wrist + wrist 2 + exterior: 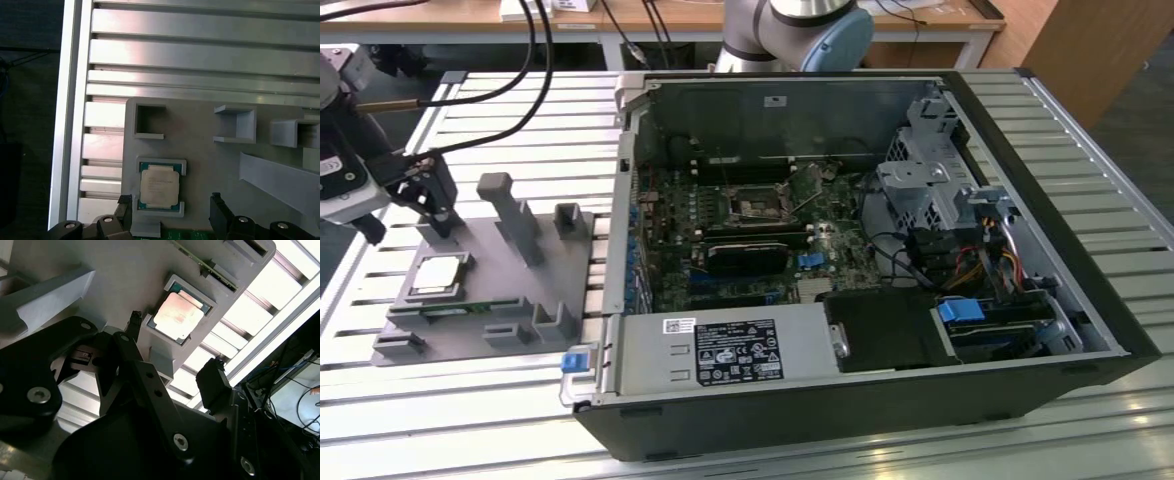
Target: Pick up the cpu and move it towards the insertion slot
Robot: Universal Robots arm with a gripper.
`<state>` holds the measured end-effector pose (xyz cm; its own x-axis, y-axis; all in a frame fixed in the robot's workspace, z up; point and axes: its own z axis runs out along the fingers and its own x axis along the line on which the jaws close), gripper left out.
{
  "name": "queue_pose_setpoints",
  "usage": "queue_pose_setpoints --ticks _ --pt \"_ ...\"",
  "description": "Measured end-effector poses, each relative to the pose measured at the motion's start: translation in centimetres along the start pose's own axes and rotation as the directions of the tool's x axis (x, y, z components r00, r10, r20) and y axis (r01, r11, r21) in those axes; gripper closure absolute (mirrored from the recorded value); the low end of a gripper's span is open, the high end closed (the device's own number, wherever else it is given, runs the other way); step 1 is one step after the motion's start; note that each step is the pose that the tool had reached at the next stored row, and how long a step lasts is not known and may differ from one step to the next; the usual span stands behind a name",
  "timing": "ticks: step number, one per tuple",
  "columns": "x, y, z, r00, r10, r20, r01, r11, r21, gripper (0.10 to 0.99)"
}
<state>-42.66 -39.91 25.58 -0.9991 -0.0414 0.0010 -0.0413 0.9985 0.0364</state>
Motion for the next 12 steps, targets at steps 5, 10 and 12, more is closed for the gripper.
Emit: queue_pose_setpoints --ticks 5,10,12 --pt "0.00 -0.07 0.24 1.0000 0.000 0.0001 0.000 1.0000 0.000 0.369" --pt "0.00 -0.13 0.48 1.0000 0.000 0.0001 0.000 1.0000 0.000 0.369" --pt "0.00 -0.14 0.58 1.0000 0.000 0.0001 0.000 1.0000 0.000 0.369"
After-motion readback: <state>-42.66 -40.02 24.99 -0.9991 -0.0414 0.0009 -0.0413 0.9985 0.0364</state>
